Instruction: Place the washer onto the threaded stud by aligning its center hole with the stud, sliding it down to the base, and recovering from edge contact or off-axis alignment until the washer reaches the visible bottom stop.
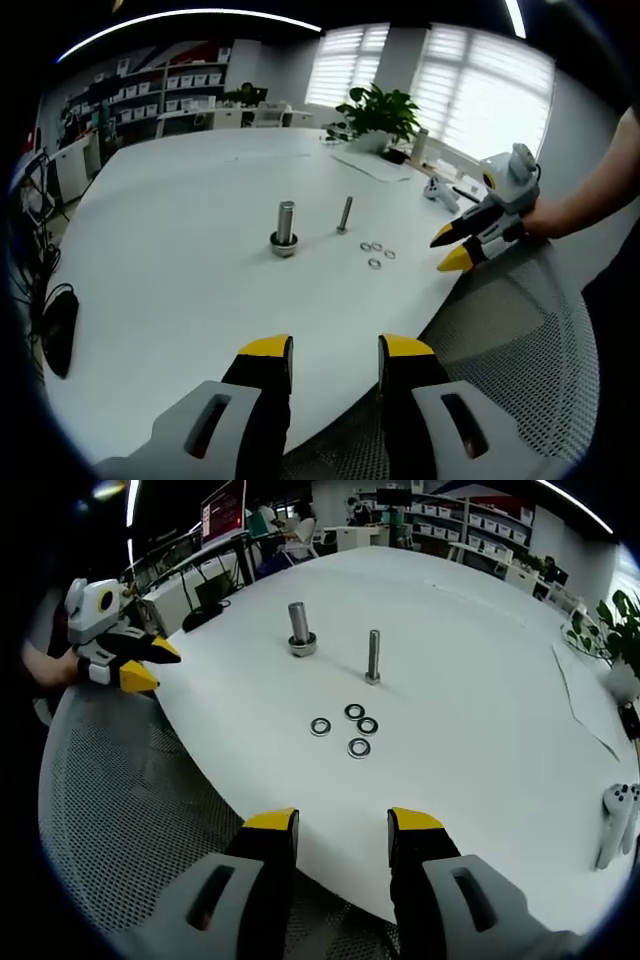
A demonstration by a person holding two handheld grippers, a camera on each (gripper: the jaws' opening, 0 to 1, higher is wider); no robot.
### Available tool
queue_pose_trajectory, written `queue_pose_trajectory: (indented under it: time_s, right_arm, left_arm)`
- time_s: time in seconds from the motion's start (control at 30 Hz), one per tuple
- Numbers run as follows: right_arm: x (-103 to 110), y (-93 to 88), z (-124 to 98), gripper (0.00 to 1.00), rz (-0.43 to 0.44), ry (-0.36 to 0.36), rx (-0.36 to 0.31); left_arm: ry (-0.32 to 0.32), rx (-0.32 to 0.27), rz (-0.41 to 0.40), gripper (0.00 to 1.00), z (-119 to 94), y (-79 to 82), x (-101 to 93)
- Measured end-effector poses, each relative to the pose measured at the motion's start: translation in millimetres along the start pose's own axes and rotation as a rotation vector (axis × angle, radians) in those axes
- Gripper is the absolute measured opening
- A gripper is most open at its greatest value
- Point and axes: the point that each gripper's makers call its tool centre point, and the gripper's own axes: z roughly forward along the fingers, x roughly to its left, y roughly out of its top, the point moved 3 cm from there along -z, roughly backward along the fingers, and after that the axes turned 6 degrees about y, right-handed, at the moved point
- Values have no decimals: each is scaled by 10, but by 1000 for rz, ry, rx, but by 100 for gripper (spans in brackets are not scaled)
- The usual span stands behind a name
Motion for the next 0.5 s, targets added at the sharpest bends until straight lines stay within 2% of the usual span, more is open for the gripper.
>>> queue_pose_trajectory:
  time_s: [0.23, 0.5]
  right_arm:
    - [-21, -27, 29, 39, -1, -3, 25]
    - [-3, 99, 99, 39, -29, 3, 37]
  left_arm:
    - [-1, -5, -1, 32, 0, 3, 4]
    - [-9, 0, 0, 31, 1, -1, -11]
